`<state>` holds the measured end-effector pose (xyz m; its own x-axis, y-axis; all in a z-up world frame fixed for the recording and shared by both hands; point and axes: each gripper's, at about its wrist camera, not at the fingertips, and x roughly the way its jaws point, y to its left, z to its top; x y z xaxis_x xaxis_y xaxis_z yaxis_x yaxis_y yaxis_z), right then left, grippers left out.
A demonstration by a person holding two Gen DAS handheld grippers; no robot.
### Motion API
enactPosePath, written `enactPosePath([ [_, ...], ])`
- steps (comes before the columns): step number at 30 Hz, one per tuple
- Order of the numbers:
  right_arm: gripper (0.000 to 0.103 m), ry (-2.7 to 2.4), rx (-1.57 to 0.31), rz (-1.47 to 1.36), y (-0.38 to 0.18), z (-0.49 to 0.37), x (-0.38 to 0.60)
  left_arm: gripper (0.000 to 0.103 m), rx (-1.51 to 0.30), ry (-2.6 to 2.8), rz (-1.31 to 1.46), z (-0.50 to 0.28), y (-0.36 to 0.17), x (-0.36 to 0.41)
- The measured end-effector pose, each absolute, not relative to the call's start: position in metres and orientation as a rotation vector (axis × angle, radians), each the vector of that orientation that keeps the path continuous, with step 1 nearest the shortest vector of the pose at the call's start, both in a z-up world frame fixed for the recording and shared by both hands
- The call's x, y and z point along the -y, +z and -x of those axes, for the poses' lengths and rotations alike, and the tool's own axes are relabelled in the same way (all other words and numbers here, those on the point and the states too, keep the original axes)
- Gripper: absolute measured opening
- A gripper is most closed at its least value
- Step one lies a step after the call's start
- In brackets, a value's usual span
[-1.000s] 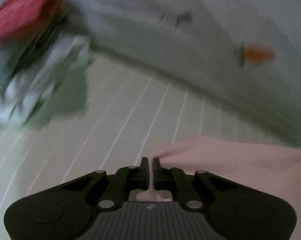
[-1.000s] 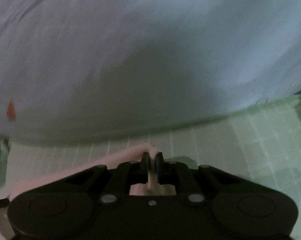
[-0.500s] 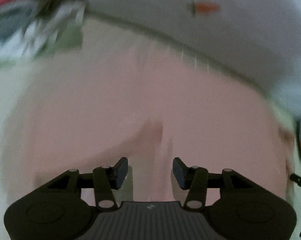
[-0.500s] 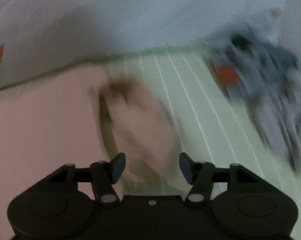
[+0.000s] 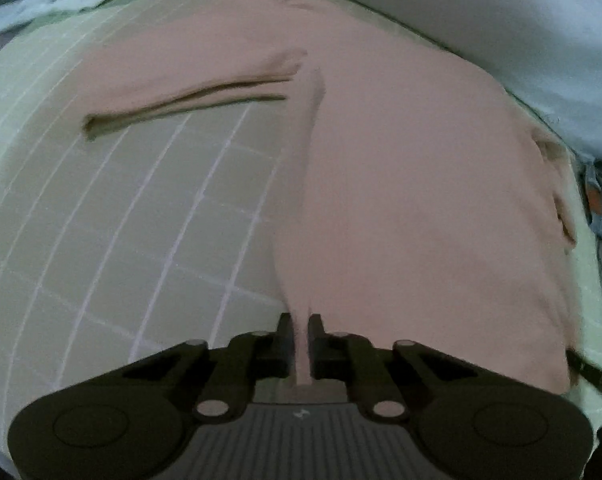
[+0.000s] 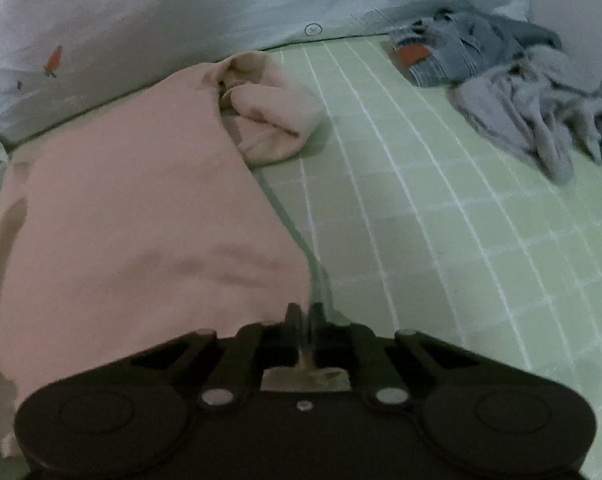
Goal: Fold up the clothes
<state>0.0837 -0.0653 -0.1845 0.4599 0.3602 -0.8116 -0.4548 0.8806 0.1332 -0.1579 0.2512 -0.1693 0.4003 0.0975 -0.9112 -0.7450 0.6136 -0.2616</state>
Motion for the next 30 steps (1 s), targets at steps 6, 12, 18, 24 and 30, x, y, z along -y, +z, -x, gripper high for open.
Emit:
enactPosePath([
  [6,0.003,0.545,-1.023,0.059,-0.183,-0.047,0.086,0.006,-1.003,0.686,0.751,0.193,-0.164,-0.255],
  [12,0.003,0.665,-1.089,0.090,-0.182,0.000,0.084,0.006,-0.969,0.780,0.786,0.240,-0.154,-0.278],
  [18,0.026,0.658,-1.070,0.201,-0.174,0.013,0.071,0.025,-1.015,0.803,0.674,0.239,-0.146,-0.270],
  [24,0.056,0.575,-1.024,0.210,-0.163,-0.002,0.075,0.073,-0.960,0.797,0.657,0.230,-0.128,-0.258],
  [30,0.076,0.502,-0.997,0.158,-0.158,-0.027,0.076,0.092,-0.929,0.777,0.528,0.204,-0.113,-0.248],
])
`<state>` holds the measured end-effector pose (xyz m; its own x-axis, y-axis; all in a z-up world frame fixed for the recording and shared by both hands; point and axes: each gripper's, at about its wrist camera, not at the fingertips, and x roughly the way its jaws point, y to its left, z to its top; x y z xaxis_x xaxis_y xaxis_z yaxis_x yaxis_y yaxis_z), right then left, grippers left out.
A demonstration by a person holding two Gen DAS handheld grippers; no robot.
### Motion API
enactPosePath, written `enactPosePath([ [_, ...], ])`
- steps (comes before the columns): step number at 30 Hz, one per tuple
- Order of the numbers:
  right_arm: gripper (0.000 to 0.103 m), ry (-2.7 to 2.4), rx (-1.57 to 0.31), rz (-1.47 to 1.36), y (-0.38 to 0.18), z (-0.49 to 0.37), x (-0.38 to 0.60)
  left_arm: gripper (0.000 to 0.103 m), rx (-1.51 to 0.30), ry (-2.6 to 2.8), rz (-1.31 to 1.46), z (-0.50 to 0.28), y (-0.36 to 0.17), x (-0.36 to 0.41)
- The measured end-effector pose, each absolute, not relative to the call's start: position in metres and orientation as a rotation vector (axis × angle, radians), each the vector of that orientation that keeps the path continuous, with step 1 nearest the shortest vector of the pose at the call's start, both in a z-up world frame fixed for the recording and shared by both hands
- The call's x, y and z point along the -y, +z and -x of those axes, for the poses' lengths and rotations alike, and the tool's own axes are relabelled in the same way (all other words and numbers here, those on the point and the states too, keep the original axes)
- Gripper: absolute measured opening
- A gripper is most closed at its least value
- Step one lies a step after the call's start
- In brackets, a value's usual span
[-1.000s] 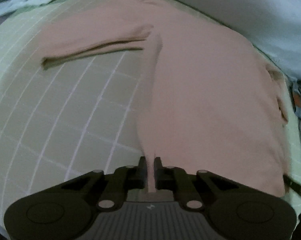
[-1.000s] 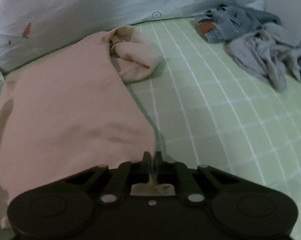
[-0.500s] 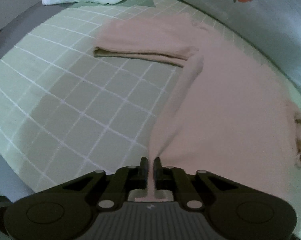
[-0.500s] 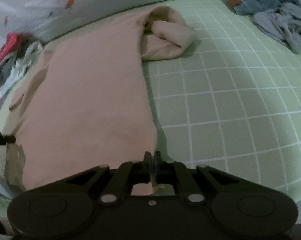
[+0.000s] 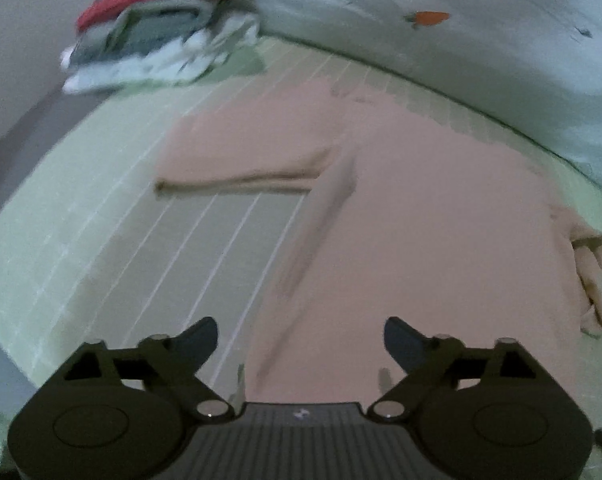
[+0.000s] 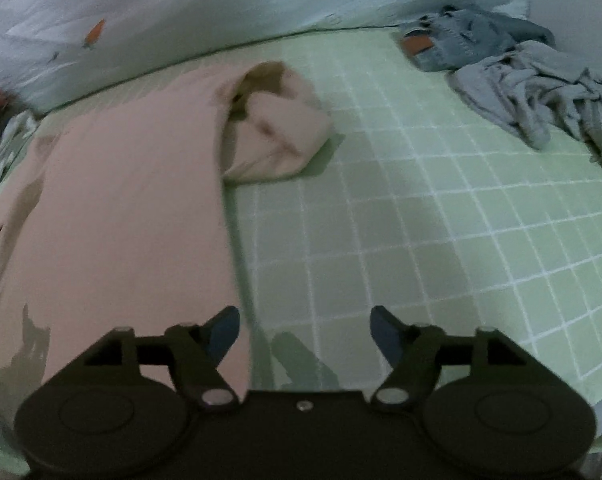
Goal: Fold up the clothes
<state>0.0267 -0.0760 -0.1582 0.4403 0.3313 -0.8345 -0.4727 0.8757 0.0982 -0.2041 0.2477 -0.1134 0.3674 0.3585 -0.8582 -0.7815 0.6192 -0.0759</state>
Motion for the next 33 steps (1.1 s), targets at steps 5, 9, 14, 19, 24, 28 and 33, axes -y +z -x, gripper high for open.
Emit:
enactPosePath([
  [5,0.076,0.438,-0.985,0.114,-0.157,-0.050,0.069,0.092,-0.973,0.694,0.481,0.174,-0.125,-0.242],
  [9,0.074,0.423,-0.987,0.041,-0.160,-0.071,0.063,0.092,-1.018,0.615,0.472,0.148,-0.139,-0.243],
  [14,0.068,0.393,-0.992,-0.024,-0.167,-0.101,0.055,0.092,-1.055,0.571,0.455,0.109,-0.150,-0.256],
  [19,0.069,0.398,-1.009,-0.082,-0.178,-0.134,0.038,0.093,-1.098,0.552,0.447,0.086,-0.161,-0.258],
  [24,0.074,0.443,-0.967,0.039,-0.185,-0.153,0.003,0.101,-1.134,0.535,0.455,0.080,-0.173,-0.258],
  [28,0.045,0.463,-0.916,0.183,-0.186,-0.159,-0.018,0.103,-1.153,0.546,0.414,0.075,-0.176,-0.253],
  [33,0.013,0.473,-0.830,0.204,-0.166,-0.165,-0.013,0.103,-1.153,0.577,0.396,0.071,-0.176,-0.248],
])
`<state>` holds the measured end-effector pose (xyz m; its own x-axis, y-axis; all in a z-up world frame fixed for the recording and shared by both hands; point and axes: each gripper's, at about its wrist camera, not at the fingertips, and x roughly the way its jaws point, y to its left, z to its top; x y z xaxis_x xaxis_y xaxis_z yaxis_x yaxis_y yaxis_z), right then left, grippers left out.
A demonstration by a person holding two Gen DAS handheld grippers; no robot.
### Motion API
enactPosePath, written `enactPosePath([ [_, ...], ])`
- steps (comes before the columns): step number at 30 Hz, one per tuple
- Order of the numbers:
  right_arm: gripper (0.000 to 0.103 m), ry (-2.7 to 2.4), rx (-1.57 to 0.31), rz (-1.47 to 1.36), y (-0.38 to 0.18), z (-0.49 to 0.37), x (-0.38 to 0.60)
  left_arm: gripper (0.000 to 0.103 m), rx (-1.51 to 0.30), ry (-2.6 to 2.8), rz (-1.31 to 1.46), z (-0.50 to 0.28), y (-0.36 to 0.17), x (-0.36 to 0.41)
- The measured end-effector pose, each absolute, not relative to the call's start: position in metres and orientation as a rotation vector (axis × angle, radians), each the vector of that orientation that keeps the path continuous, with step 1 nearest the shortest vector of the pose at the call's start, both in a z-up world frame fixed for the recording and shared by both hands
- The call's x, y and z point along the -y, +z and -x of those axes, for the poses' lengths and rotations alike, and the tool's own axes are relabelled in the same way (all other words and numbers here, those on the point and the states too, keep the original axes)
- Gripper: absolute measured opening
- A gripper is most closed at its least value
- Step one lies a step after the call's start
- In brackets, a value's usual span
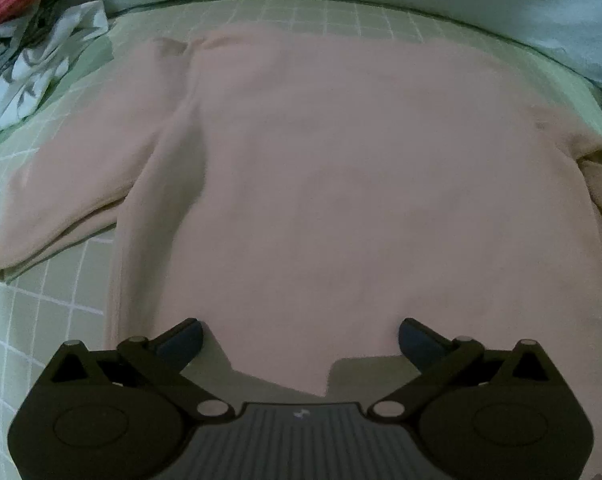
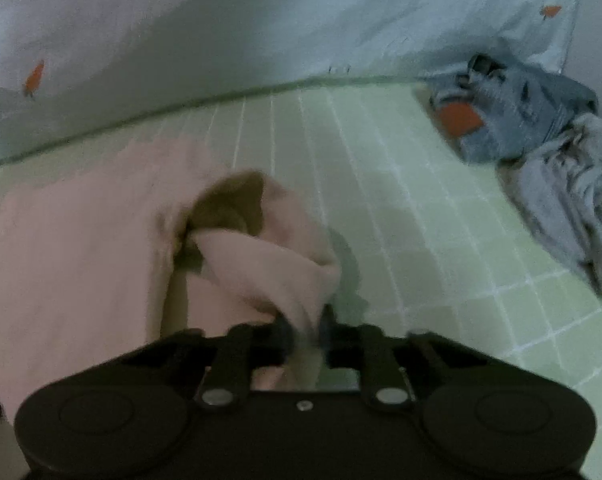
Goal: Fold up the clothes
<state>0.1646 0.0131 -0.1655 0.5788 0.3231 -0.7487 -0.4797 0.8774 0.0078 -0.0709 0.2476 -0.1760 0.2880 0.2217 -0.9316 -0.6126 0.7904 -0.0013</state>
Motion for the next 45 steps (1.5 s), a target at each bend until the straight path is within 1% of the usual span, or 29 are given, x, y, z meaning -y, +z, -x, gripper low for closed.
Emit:
enactPosePath([
  [4,0.012,0.413,-0.621,0.274,-0.128,-0.157,-0.008,0.103,-1.141,0.589,0.396,0.073,-0.176,-0.241],
  [10,0.013,0.353,-0.330,0.427,-0.100,-0.114,-0.017,0.103,-1.137,0.583,0.390,0.077,-0.176,-0.238],
  [12,0.015,0.360,-0.470,0.496,-0.128,-0.118,-0.023,0.103,-1.136,0.581,0.388,0.077,-0.176,-0.239],
  [14,0.016,0.358,-0.701,0.519,-0.163,-0.125,-0.022,0.103,-1.136,0.578,0.385,0.075,-0.176,-0.241],
  [15,0.017,0.365,-0.745,0.505,-0.169,-0.122,-0.017,0.103,-1.135,0.575,0.383,0.074,-0.177,-0.242],
  [17,0.030,0.378,-0.826,0.478,-0.180,-0.115,-0.008,0.103,-1.135,0.572,0.380,0.073,-0.178,-0.243],
  [19,0.039,0.381,-0.810,0.437,-0.173,-0.113,0.000,0.103,-1.136,0.571,0.378,0.073,-0.178,-0.246],
  [23,0.043,0.367,-0.788,0.236,-0.151,-0.122,0.022,0.103,-1.139,0.571,0.376,0.073,-0.176,-0.242],
  [25,0.047,0.354,-0.777,0.107,-0.142,-0.129,0.032,0.103,-1.139,0.572,0.375,0.072,-0.175,-0.240],
  [27,0.049,0.328,-0.762,-0.048,-0.133,-0.138,0.048,0.103,-1.140,0.569,0.375,0.072,-0.176,-0.243],
  [29,0.055,0.307,-0.757,-0.171,-0.128,-0.146,0.062,0.103,-1.139,0.571,0.375,0.072,-0.176,-0.242],
  [30,0.056,0.297,-0.758,-0.214,-0.126,-0.151,0.068,0.103,-1.138,0.571,0.375,0.072,-0.176,-0.242],
  [32,0.060,0.250,-0.756,-0.196,-0.128,-0.159,0.070,0.103,-1.138,0.572,0.375,0.073,-0.176,-0.242],
  [37,0.060,0.120,-0.837,-0.012,-0.155,-0.187,0.066,0.103,-1.137,0.574,0.374,0.074,-0.177,-0.242],
  [40,0.060,0.126,-0.938,-0.013,-0.173,-0.202,0.066,0.103,-1.137,0.572,0.373,0.073,-0.177,-0.242],
  [42,0.055,0.117,-0.975,-0.046,-0.181,-0.208,0.068,0.103,-1.136,0.571,0.372,0.073,-0.176,-0.242],
  [43,0.043,0.129,-0.975,-0.048,-0.182,-0.210,0.067,0.103,-1.136,0.570,0.372,0.073,-0.176,-0.242],
  [44,0.027,0.140,-0.976,-0.049,-0.183,-0.212,0.067,0.103,-1.136,0.570,0.372,0.074,-0.176,-0.242],
  [45,0.017,0.152,-0.974,-0.049,-0.183,-0.214,0.066,0.103,-1.135,0.569,0.371,0.074,-0.176,-0.243],
])
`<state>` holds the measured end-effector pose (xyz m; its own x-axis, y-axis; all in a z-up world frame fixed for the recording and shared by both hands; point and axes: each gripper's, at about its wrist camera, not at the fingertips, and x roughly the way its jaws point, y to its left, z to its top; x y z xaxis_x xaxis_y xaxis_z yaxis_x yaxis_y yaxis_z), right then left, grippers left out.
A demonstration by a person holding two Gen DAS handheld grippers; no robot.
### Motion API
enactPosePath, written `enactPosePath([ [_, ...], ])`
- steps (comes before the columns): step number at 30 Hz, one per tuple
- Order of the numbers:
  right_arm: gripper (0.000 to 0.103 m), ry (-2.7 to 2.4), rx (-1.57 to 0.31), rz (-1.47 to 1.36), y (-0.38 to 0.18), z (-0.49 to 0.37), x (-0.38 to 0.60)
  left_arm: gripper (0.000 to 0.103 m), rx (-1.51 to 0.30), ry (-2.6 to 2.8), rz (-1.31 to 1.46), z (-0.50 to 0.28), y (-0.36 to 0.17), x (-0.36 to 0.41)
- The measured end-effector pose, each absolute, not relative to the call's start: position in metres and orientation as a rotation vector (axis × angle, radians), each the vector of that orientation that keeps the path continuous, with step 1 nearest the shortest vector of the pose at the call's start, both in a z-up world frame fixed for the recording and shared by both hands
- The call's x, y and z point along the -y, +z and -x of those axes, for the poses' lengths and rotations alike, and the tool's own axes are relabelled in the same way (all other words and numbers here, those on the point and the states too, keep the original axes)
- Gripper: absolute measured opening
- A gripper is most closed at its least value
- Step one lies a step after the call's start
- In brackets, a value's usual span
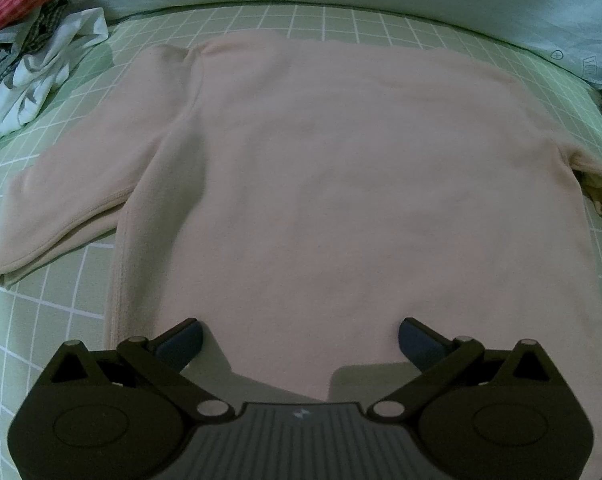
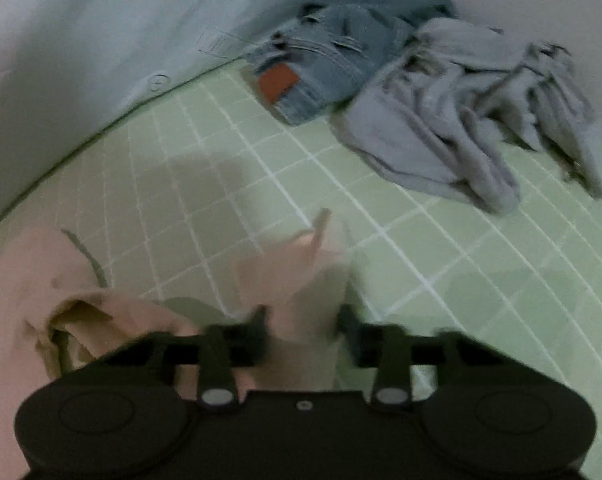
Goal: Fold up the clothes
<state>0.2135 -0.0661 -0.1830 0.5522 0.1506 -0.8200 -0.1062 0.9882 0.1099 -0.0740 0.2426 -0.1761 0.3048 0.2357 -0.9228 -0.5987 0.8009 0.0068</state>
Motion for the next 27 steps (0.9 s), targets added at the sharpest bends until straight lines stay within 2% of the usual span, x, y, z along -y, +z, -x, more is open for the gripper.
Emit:
enactPosePath([
  [1,0.008,0.174,-0.955,-0.044,-0.180,-0.215,0.065,0.103,-1.134,0.569,0.370,0.074,-0.176,-0.243],
  [3,0.007,0.230,-0.884,-0.055,-0.164,-0.213,0.067,0.103,-1.134,0.568,0.369,0.074,-0.176,-0.243],
  [10,0.008,0.154,-0.458,-0.205,-0.088,-0.177,0.103,0.103,-1.133,0.562,0.364,0.075,-0.177,-0.244],
  [12,0.013,0.030,-0.502,-0.140,-0.101,-0.177,0.108,0.103,-1.133,0.561,0.364,0.075,-0.177,-0.245],
  [14,0.044,-0.095,-0.551,-0.073,-0.116,-0.178,0.113,0.103,-1.133,0.562,0.364,0.074,-0.176,-0.245],
  [15,0.047,-0.171,-0.636,-0.038,-0.129,-0.183,0.117,0.103,-1.132,0.561,0.363,0.074,-0.176,-0.245],
  [17,0.045,-0.271,-0.767,-0.055,-0.150,-0.186,0.131,0.103,-1.133,0.560,0.363,0.074,-0.176,-0.245],
  [19,0.045,-0.306,-0.810,-0.120,-0.158,-0.181,0.143,0.103,-1.133,0.560,0.362,0.074,-0.176,-0.246],
  [24,0.045,-0.237,-0.743,-0.149,-0.145,-0.174,0.136,0.103,-1.135,0.561,0.362,0.073,-0.176,-0.246],
  [27,0.045,-0.139,-0.778,-0.263,-0.143,-0.186,0.134,0.103,-1.136,0.561,0.361,0.073,-0.176,-0.245],
])
